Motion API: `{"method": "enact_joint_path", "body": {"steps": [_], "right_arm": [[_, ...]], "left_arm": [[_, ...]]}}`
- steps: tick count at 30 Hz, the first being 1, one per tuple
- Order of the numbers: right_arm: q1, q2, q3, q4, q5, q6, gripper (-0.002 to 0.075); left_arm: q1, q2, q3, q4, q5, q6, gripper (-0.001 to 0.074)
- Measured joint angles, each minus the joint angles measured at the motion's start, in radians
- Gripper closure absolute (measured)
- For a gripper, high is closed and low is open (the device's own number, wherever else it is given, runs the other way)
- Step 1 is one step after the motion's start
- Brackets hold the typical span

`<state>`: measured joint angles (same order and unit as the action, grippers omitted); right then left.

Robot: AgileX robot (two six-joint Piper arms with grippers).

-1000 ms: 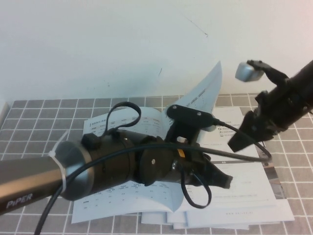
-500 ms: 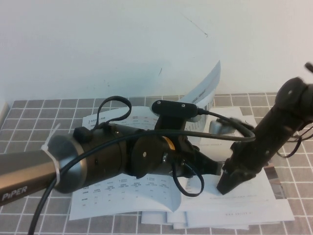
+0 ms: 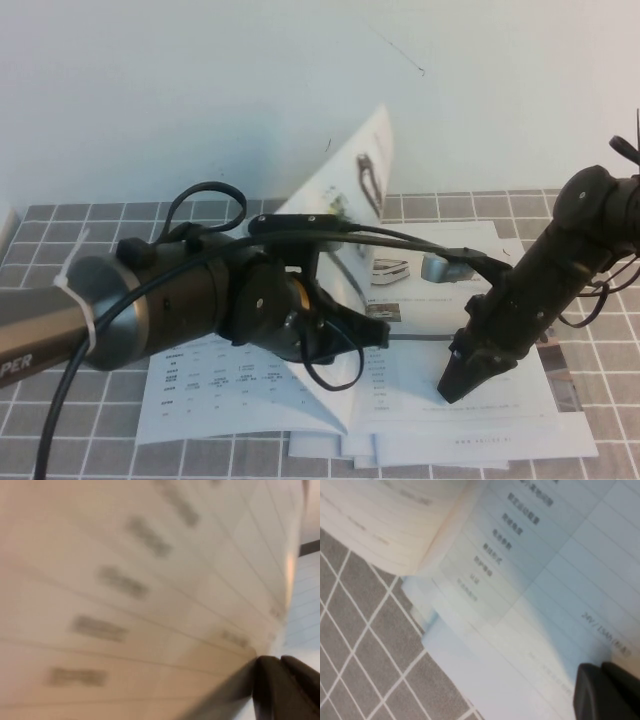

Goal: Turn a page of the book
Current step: Open the closed book

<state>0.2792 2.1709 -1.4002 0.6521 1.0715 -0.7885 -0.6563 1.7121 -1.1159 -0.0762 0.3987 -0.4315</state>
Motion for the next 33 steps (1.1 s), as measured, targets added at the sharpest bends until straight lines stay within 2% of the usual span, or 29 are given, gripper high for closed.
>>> {"method": "enact_joint_path", "body": {"steps": [6,9,24,33], "right_arm": [[0.006,0.000,-0.006,-0.023,0.000,0.008,0.0726],[0.006,0.000,-0.006,-0.023,0.000,0.010,0.0726],[0.006,0.000,-0.006,-0.025,0.000,0.033,0.0726],[0.006,0.000,-0.006,-0.025,0.000,0.042,0.0726]], "left_arm": [[0.016,0.000,0.000,0.259,0.173,-0.269,0.0738],[0.024,0.000,0.000,0.328,0.217,-0.326,0.0738],[0.036,0.130,0.000,0.356,0.281,-0.312,0.0738],[0.036,0.082,0.000,0.381,0.312,-0.304,0.0738]]}}
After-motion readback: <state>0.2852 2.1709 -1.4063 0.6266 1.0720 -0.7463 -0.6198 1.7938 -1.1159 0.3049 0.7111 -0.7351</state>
